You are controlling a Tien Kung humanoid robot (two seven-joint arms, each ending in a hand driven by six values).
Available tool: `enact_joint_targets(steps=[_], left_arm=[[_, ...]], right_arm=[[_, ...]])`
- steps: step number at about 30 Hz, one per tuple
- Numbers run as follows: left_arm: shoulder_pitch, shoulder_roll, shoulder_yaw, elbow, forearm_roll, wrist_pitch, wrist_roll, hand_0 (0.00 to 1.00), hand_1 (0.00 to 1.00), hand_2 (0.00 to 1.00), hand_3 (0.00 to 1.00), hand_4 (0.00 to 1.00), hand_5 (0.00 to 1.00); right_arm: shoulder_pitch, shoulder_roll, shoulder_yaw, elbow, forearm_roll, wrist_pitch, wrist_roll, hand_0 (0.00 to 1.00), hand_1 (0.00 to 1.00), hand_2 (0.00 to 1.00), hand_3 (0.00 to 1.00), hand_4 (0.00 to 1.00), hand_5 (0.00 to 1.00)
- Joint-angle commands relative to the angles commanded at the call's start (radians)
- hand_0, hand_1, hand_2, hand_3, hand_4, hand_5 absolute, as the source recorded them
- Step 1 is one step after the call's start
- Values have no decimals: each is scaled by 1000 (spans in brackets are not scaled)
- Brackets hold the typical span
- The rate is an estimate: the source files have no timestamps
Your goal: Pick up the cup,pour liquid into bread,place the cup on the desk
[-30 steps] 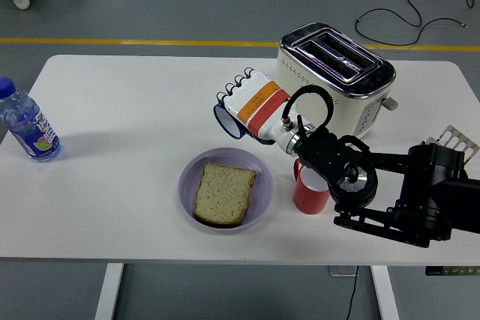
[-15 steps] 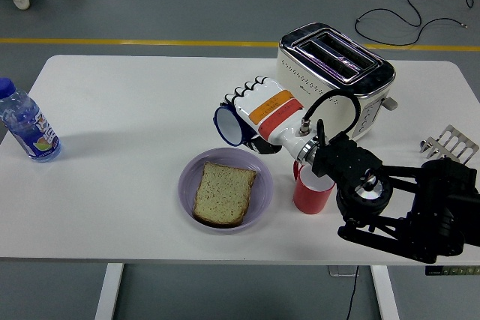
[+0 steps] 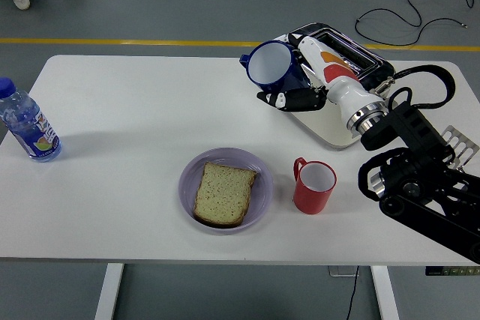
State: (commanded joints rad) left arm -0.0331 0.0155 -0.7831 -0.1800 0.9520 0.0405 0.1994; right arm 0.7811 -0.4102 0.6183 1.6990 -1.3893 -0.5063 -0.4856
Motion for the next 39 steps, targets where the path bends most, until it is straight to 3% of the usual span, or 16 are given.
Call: enact_joint_targets(steps=[6, 14, 19, 26, 39], left_arm=[[10, -1, -10, 0, 12, -2, 0, 661, 708, 728, 619, 359, 944], [15, 0, -57, 0, 84, -8, 11, 660, 706, 727, 619, 359, 944], [12, 2, -52, 0, 81, -8, 8, 660, 706, 727, 619, 359, 945], [13, 3, -44, 0, 74, -10, 8, 660, 705, 727, 619, 358, 945], [6, 5, -34, 0, 68, -11, 5, 659, 704, 726, 619, 358, 946]], right_arm=[[-126, -30, 141, 32, 83, -10, -1, 354, 348, 506, 542, 603, 2], [-291, -39, 320, -13, 108, -63, 74, 362, 310, 502, 542, 613, 2], [-370, -45, 404, -26, 124, -75, 114, 367, 315, 500, 542, 618, 2], [-462, -53, 447, -45, 134, -72, 173, 373, 315, 501, 542, 615, 2], [-616, -20, 484, -146, 205, -56, 435, 387, 340, 501, 542, 606, 2]])
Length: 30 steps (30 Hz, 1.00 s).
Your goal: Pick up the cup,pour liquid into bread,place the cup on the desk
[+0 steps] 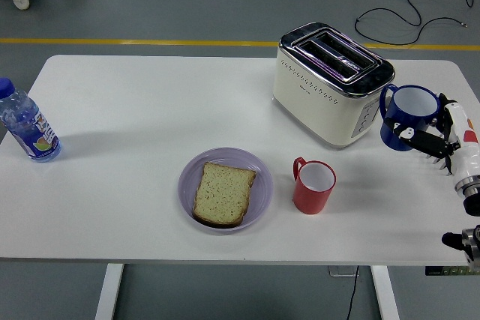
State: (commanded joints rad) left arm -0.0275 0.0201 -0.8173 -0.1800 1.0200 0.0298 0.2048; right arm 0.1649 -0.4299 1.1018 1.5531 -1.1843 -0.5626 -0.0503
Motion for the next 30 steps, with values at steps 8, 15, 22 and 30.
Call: enact_joint_targets(steps=[8, 15, 22, 30], left_arm=[[-2, -2, -3, 0, 4, -1, 1, 659, 704, 726, 619, 357, 948], [-3, -2, 2, 0, 2, -1, 1, 659, 704, 726, 619, 357, 949], [-5, -1, 6, 0, -1, -1, 1, 659, 703, 726, 619, 357, 950], [-12, -2, 1, 0, 3, -1, 3, 659, 703, 726, 619, 357, 948]], right_arm=[[-70, 56, 31, -80, 75, 25, 137, 402, 346, 503, 545, 587, 2], [-92, 96, 35, -164, 110, 34, 240, 406, 353, 503, 546, 587, 2], [-81, 120, -6, -267, 142, 20, 374, 428, 369, 518, 551, 560, 2], [-56, 155, -61, -410, 172, 20, 485, 430, 373, 521, 551, 545, 2]])
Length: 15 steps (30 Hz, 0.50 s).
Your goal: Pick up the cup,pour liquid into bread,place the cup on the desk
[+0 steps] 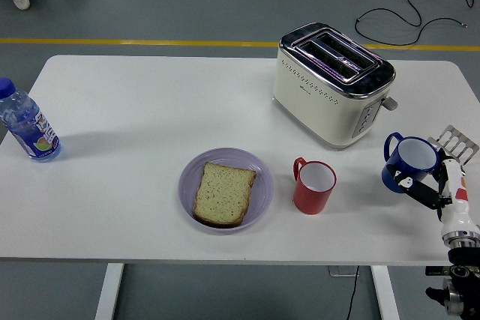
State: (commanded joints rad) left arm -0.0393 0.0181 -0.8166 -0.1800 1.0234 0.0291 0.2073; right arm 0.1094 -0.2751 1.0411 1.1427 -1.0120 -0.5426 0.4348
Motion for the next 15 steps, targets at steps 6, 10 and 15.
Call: enact_joint_targets(steps=[6, 10, 15], left_arm=[[-2, 0, 4, 0, -3, 0, -1, 659, 703, 725, 619, 357, 949], [-1, 0, 6, 0, -4, 0, -1, 659, 703, 725, 619, 358, 949], [-3, 0, 4, 0, -1, -1, 0, 659, 703, 725, 619, 358, 949]], right_arm=[[12, 14, -33, -71, 28, -5, 65, 425, 371, 522, 549, 534, 2], [18, 23, -46, -105, 39, -9, 96, 424, 368, 521, 547, 532, 2], [24, 33, -54, -136, 38, -8, 106, 424, 368, 521, 547, 532, 2]])
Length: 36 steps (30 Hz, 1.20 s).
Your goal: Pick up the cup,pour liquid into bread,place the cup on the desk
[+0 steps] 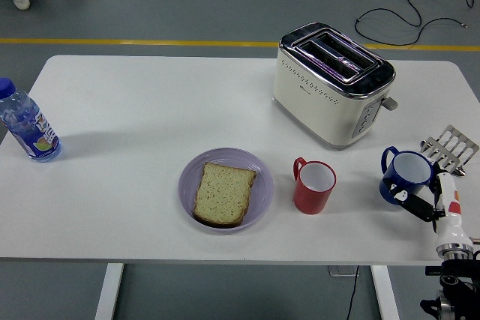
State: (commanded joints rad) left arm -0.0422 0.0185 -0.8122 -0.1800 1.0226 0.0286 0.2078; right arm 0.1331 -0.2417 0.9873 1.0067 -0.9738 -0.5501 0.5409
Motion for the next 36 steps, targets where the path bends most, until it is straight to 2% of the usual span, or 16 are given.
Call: enact_joint_targets(steps=[9, 25, 26, 31, 32, 36], left_arm=[[-3, 0, -2, 0, 0, 0, 0, 659, 704, 725, 619, 358, 947], [7, -5, 10, 0, -13, 0, -1, 659, 704, 726, 619, 357, 947], [8, -5, 10, 0, -12, 0, -1, 659, 703, 726, 618, 355, 945], [12, -5, 10, 0, -8, -1, 0, 659, 703, 726, 618, 355, 945], [12, -5, 9, 0, -6, -1, 1, 659, 704, 726, 618, 355, 945], [14, -4, 10, 0, -3, -2, 1, 659, 704, 726, 618, 355, 945]], right_arm=[[2, 14, -9, -26, 2, 1, 9, 425, 370, 522, 546, 539, 2], [-12, 13, -20, -53, -26, 12, -8, 415, 386, 538, 546, 559, 2], [-13, 13, -21, -56, -33, 14, -13, 388, 391, 548, 553, 633, 20], [-14, 11, -22, -63, -76, 18, -40, 388, 391, 548, 553, 633, 20], [-14, 11, -23, -64, -81, 17, -43, 416, 384, 547, 583, 780, 63], [-16, 10, -19, -61, -105, 5, -48, 416, 384, 547, 583, 780, 63]])
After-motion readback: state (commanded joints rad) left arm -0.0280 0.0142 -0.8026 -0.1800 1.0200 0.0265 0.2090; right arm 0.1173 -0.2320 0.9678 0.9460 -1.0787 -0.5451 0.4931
